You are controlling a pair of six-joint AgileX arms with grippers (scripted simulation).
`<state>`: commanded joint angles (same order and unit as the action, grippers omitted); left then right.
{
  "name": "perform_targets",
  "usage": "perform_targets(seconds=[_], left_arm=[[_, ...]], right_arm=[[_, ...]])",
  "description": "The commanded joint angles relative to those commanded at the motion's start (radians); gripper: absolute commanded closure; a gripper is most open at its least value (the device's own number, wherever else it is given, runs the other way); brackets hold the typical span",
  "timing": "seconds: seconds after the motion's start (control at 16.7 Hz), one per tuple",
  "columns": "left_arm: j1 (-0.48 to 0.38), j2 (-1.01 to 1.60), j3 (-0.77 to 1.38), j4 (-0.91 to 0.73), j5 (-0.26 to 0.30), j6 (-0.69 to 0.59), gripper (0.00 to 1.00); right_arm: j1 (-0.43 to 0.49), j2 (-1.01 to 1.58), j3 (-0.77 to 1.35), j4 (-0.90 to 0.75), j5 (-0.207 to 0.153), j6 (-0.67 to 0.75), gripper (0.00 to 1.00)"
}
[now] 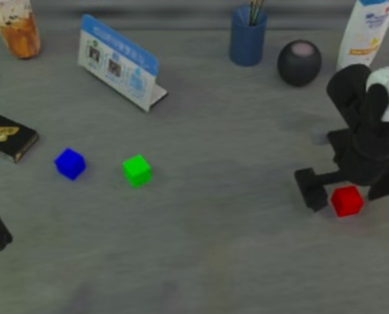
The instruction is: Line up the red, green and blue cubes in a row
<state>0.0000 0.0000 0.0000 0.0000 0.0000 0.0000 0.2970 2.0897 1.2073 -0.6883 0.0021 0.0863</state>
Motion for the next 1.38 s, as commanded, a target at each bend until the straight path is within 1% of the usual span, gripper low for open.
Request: perform_targets(seconds=[0.48,0.54,0.96,1.02,1.2,1.38], left_arm=[[0.0,0.0,0.0,0.0,0.0,0.0,0.0],[0.0,0.0,0.0,0.0,0.0,0.0,0.0],[0.0,0.0,0.0,0.0,0.0,0.0,0.0],[0.0,0.0,0.0,0.0,0.0,0.0,0.0],[0.0,0.0,0.0,0.0,0.0,0.0,0.0],[0.0,0.0,0.0,0.0,0.0,0.0,0.0]], right_arm=[[0.0,0.0,0.0,0.0,0.0,0.0,0.98],[0.0,0.0,0.0,0.0,0.0,0.0,1.0],[0.0,0.0,0.0,0.0,0.0,0.0,1.0],[-0.002,-0.047,0.019,-0.021,0.003,-0.002,1.0],[0.001,-0.063,0.047,-0.062,0.003,-0.003,1.0],[0.003,-0.11,0.104,-0.18,0.003,-0.002,1.0]])
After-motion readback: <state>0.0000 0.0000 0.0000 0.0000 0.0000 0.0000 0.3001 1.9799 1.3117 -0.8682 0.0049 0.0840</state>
